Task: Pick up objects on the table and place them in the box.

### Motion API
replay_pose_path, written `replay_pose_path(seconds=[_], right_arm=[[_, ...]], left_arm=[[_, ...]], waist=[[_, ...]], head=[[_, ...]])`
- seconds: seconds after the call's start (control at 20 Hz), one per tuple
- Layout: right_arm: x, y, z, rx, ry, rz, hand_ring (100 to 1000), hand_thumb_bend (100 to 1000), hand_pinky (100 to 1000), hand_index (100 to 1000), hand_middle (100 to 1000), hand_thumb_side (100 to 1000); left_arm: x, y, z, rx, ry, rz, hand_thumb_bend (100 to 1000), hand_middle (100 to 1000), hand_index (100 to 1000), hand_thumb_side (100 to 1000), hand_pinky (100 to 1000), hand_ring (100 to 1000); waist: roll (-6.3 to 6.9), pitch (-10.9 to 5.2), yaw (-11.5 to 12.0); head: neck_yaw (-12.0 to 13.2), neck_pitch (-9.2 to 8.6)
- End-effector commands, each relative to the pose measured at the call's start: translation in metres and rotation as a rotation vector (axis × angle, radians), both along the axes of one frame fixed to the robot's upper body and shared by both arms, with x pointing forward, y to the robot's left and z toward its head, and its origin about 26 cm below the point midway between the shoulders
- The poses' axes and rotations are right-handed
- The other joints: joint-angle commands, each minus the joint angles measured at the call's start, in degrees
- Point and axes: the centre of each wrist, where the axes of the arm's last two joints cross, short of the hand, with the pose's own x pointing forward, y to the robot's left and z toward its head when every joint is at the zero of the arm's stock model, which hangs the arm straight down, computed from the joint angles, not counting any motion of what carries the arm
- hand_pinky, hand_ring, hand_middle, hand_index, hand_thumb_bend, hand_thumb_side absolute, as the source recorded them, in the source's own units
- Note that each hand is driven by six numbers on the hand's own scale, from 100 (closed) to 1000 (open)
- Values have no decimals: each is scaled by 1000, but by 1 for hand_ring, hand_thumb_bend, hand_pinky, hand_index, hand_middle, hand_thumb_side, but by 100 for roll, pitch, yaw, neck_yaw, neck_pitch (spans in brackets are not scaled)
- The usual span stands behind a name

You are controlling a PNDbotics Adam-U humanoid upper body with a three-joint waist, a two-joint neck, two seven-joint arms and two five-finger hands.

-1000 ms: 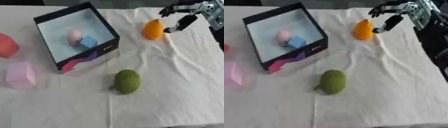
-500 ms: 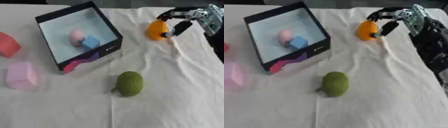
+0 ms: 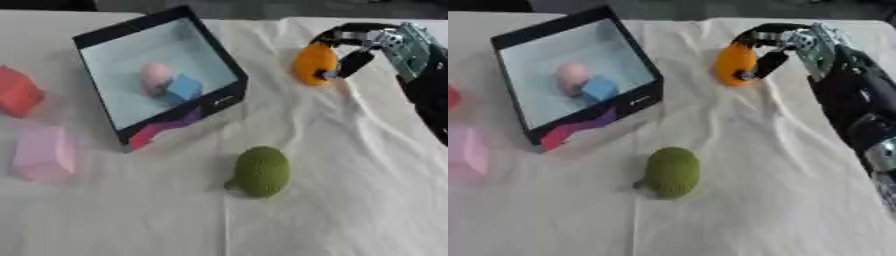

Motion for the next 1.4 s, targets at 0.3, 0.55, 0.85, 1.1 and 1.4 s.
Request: replay_pose_path(seconds=[0.3, 0.55, 0.85, 1.1, 1.4], right_arm=[[-8, 11, 61, 135, -204, 76, 629, 100, 773, 668, 495, 182], [-12, 38, 98, 147, -246, 181, 633, 100, 783, 689, 511, 185], [-1, 97, 110, 154, -235, 312, 629, 100, 782, 689, 509, 172], [10, 157, 96, 166, -202, 409, 619, 118, 773, 684, 503, 210], [16, 215, 77, 175, -180, 482, 583, 100, 719, 660, 480, 233]], left_arm=[[-6, 6, 4, 33, 1, 23, 100, 785, 774, 716, 929, 893], [-9, 10, 2, 43, 11, 31, 100, 784, 774, 708, 929, 894], [-12, 13, 1, 42, 17, 38, 100, 784, 775, 701, 929, 895], [-13, 15, 1, 22, 11, 41, 100, 784, 777, 697, 930, 896], [-14, 19, 9, 7, -18, 46, 100, 785, 778, 687, 930, 896]], waist=[[40, -156, -153], [52, -322, -244], [101, -466, -260], [158, -532, -217], [160, -573, -110]], head=[[73, 130], [97, 260], [94, 385], [-21, 438], [-140, 488]])
